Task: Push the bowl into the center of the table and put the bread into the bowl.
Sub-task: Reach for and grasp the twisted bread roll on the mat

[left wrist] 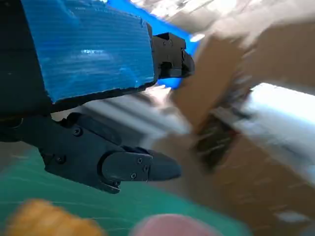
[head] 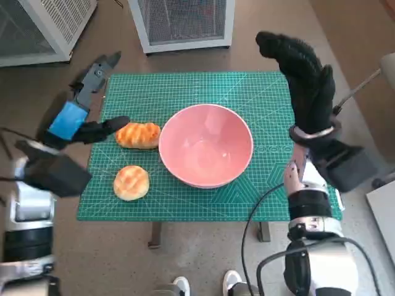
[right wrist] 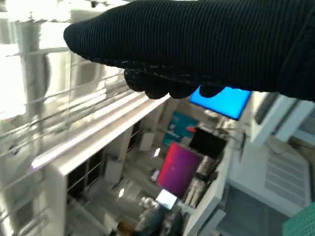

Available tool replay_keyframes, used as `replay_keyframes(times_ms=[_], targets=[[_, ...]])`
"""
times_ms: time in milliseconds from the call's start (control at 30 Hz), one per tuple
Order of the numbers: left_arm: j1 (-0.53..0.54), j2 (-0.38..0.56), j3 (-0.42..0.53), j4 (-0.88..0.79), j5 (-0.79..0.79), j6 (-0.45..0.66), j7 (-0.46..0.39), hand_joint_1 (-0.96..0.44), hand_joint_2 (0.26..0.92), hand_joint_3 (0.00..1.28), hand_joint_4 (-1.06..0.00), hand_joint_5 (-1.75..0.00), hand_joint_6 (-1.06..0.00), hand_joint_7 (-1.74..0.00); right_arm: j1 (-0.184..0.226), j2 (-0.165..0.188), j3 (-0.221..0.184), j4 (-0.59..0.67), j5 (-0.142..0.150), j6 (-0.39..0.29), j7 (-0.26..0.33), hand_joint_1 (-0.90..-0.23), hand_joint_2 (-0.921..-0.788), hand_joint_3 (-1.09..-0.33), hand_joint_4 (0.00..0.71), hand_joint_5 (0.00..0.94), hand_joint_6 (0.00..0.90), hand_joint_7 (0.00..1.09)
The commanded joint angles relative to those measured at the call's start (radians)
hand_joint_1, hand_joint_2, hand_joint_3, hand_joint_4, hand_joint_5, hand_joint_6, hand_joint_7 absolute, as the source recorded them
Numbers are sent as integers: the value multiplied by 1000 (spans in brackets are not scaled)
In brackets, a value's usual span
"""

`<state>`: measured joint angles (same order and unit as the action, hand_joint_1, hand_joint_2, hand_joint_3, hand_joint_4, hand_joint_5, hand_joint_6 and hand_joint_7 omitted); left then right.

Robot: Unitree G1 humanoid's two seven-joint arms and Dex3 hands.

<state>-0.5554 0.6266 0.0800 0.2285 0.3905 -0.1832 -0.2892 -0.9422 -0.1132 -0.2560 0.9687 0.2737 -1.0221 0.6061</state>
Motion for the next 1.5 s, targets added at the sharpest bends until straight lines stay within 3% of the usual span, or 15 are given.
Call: replay_keyframes(times_ms=[33, 133, 267, 467, 933, 1500], targets=[[-60, 25, -91, -32, 89, 198, -99, -577, 735, 15, -1, 1, -1, -161, 44, 1, 18, -32, 17, 0, 22, -586, -921, -749, 204, 9, -1, 580], [-96, 25, -138, -16, 126, 279, -143, -436, 679, 7, 0, 1, -22, -154, 53, 0, 25, -47, 13, -2, 16, -585, -921, -746, 204, 9, -1, 582], [-149, 14, -201, 40, 167, 345, -172, -301, 652, 2, 1, 1, -60, -150, 63, 0, 35, -64, 13, 4, 9, -585, -921, -739, 205, 9, -1, 584], [-201, -11, -263, 135, 183, 354, -164, -253, 652, 2, 1, 1, -107, -111, 69, -8, 45, -76, -6, 3, -14, -580, -921, -739, 205, 8, -1, 585], [-371, -83, -421, 492, 245, 309, -138, -262, 661, 6, 1, 1, -123, -77, 88, -17, 66, -122, -19, 5, -44, -579, -921, -738, 206, 7, -1, 586], [-518, -195, -584, 945, 337, 182, 28, -474, 687, 10, -47, -11, -177, -49, 95, -22, 75, -118, -1, 14, -48, -578, -921, -730, 205, 5, -1, 594]])
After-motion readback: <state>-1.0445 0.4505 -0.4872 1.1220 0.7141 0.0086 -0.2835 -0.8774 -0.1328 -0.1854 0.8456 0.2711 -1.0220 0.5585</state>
